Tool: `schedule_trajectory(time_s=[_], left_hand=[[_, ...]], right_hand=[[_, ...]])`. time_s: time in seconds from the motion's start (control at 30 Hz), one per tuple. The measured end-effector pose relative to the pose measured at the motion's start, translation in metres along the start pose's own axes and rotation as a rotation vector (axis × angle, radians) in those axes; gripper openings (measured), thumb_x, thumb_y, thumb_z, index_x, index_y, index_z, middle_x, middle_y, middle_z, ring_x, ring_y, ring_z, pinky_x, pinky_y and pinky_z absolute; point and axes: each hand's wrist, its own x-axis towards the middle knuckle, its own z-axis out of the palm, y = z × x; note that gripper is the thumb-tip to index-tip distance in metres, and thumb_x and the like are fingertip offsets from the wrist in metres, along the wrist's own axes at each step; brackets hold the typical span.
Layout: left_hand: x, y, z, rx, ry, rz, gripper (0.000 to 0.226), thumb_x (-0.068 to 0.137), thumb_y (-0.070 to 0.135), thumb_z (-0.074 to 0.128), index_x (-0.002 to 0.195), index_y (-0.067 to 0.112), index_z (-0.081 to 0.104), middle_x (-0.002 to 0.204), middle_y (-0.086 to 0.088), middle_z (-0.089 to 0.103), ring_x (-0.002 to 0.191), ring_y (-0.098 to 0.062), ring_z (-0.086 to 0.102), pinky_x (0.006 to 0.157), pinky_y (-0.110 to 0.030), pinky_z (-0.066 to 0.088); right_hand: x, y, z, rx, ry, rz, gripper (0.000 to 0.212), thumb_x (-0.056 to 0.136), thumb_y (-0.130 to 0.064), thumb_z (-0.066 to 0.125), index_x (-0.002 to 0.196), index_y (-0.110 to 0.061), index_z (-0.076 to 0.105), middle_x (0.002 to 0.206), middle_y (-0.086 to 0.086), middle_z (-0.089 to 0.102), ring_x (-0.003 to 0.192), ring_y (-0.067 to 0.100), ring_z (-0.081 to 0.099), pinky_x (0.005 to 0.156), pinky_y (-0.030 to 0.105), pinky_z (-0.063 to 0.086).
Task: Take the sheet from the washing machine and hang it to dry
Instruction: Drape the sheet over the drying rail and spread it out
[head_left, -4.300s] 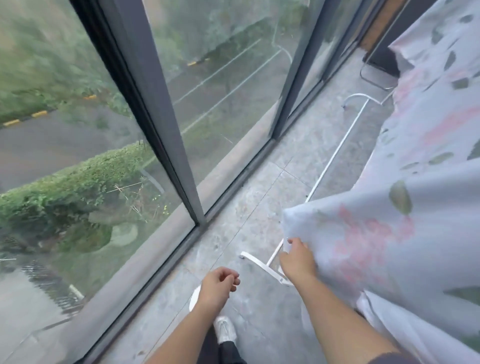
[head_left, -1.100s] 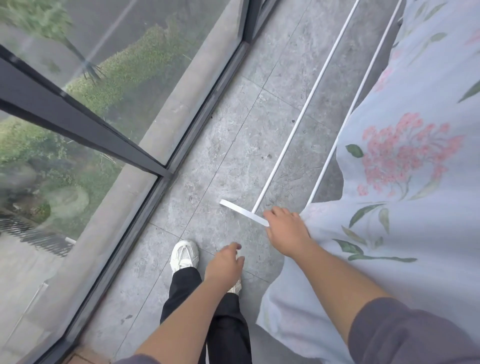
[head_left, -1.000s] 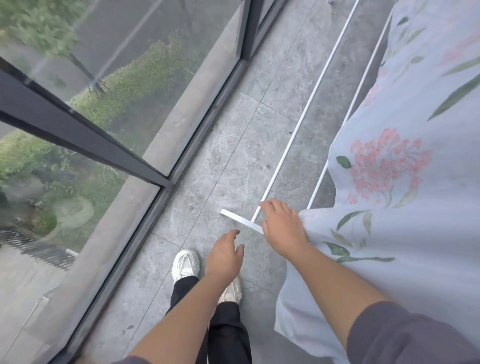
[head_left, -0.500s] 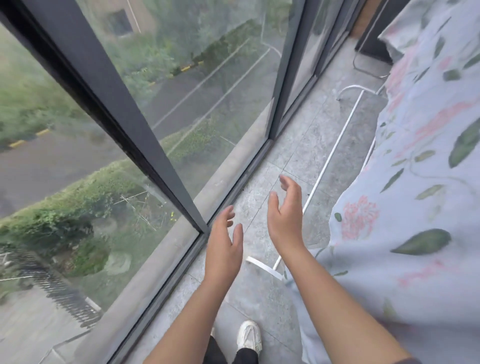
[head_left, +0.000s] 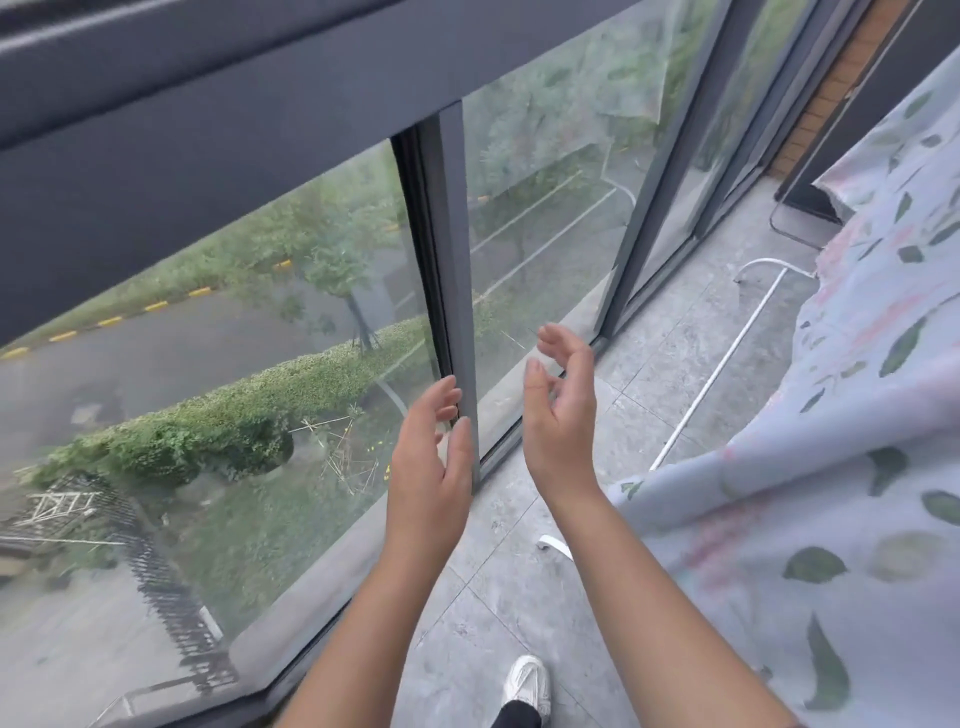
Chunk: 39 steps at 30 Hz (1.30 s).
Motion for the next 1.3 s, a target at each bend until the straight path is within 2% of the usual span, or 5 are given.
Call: schedule_trajectory(time_s=[0.13, 0.43, 0.73, 1.0, 1.3], left_hand=[[-0.024, 0.029, -0.028, -0.029, 0.077, 0.044, 0.035, 0.094, 0.026, 0.044, 0.129, 0.024, 0.046, 0.120, 0.008, 0.057, 0.114, -0.008, 0.053, 0.096, -0.037, 0.045], [-0.151, 0.117, -0.090, -0.109, 0.304, 0.139, 0.028, 0.095, 0.021, 0.044, 0.121, 0.018, 0.052, 0.114, 0.004, 0.061, 0.109, -0.010, 0.057, 0.090, -0.023, 0.046], [-0.233, 0.201, -0.131, -0.026, 0.639, 0.210, 0.024, 0.095, 0.027, 0.042, 0.115, 0.019, 0.054, 0.110, 0.005, 0.062, 0.102, -0.008, 0.059, 0.085, -0.019, 0.046], [-0.283, 0.253, -0.072, -0.023, 0.932, 0.177, 0.026, 0.095, 0.031, 0.041, 0.114, 0.019, 0.054, 0.110, 0.008, 0.062, 0.105, -0.010, 0.059, 0.084, -0.018, 0.046], [-0.335, 0.314, -0.025, 0.107, 1.036, 0.194, 0.024, 0.096, 0.028, 0.041, 0.112, 0.017, 0.055, 0.108, 0.007, 0.063, 0.103, -0.009, 0.059, 0.085, -0.020, 0.047]], right_hand=[[-0.030, -0.040, -0.008, 0.038, -0.054, -0.055, 0.031, 0.096, -0.021, 0.045, 0.126, -0.016, 0.046, 0.126, -0.003, 0.052, 0.116, 0.010, 0.051, 0.092, 0.026, 0.046], [-0.139, -0.143, -0.057, 0.167, -0.258, -0.184, 0.024, 0.095, -0.019, 0.046, 0.119, -0.018, 0.049, 0.117, 0.002, 0.058, 0.105, 0.007, 0.056, 0.083, 0.012, 0.042], [-0.175, -0.253, -0.087, 0.334, -0.495, -0.368, 0.021, 0.095, -0.019, 0.045, 0.115, -0.025, 0.049, 0.113, 0.000, 0.059, 0.102, 0.015, 0.058, 0.086, 0.023, 0.046], [-0.181, -0.284, -0.155, 0.483, -0.788, -0.460, 0.022, 0.094, -0.019, 0.047, 0.116, -0.020, 0.052, 0.111, -0.002, 0.060, 0.102, 0.014, 0.059, 0.084, 0.033, 0.051], [-0.185, -0.304, -0.238, 0.551, -0.855, -0.485, 0.020, 0.095, -0.020, 0.047, 0.114, -0.021, 0.053, 0.111, -0.006, 0.061, 0.101, 0.013, 0.060, 0.086, 0.039, 0.050]])
